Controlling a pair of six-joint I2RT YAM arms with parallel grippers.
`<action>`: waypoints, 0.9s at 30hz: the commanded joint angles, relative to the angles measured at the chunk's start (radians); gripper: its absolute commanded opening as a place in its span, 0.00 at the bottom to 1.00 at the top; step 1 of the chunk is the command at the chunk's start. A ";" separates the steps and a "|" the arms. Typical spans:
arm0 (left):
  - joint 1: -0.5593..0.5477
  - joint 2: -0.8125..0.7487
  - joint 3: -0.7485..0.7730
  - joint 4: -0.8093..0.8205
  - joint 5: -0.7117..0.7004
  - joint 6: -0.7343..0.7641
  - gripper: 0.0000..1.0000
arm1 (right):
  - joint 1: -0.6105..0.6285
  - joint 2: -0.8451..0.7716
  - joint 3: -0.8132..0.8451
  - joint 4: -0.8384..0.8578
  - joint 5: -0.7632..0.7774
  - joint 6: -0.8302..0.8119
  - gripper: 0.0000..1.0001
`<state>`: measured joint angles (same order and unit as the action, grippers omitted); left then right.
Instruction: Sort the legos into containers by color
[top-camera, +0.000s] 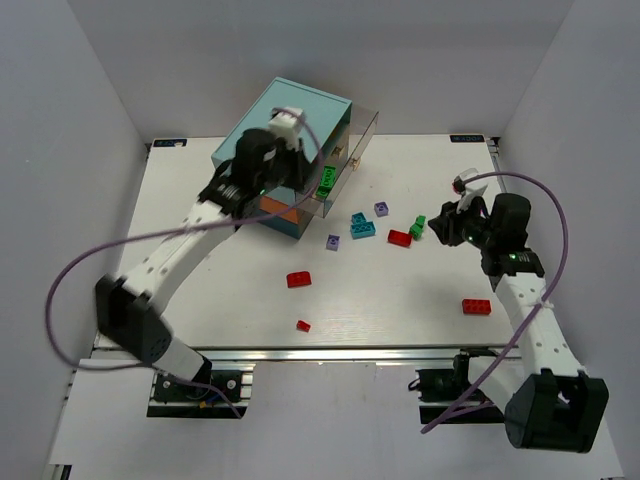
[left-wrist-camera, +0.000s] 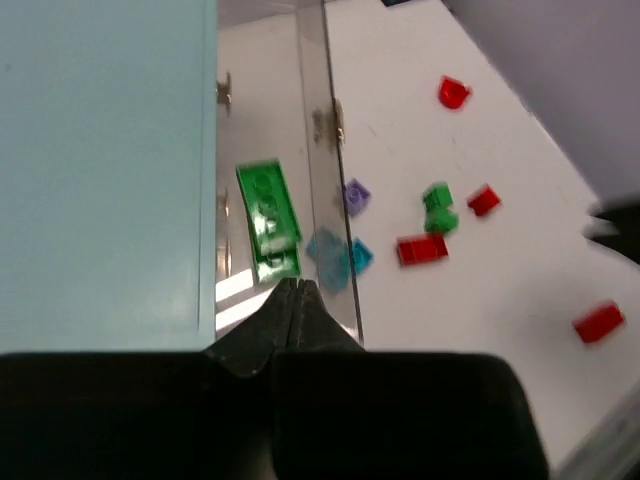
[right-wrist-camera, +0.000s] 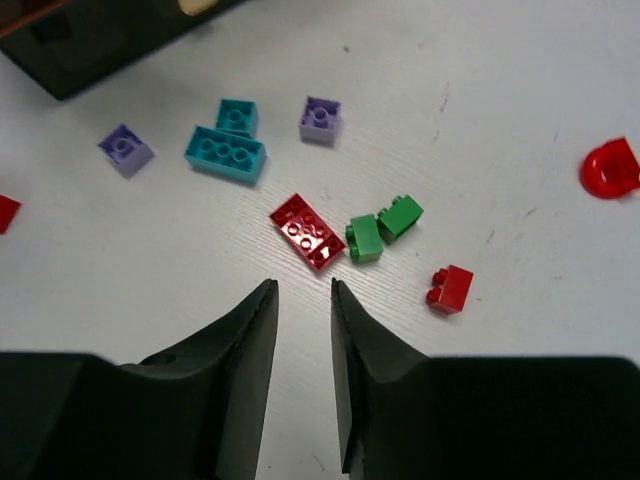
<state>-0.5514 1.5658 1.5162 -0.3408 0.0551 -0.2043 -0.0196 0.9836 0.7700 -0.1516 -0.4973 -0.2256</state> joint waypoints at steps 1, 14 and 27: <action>0.007 -0.333 -0.245 0.178 0.124 -0.014 0.03 | 0.009 0.090 0.032 0.021 0.141 -0.050 0.33; -0.005 -0.795 -0.686 0.247 -0.020 0.094 0.77 | 0.043 0.611 0.342 -0.114 0.259 0.103 0.58; -0.005 -0.886 -0.722 0.255 -0.109 0.126 0.79 | 0.075 0.820 0.411 -0.062 0.390 0.407 0.68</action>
<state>-0.5533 0.6785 0.7898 -0.0940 -0.0349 -0.0902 0.0490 1.7988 1.1919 -0.2584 -0.1448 0.0990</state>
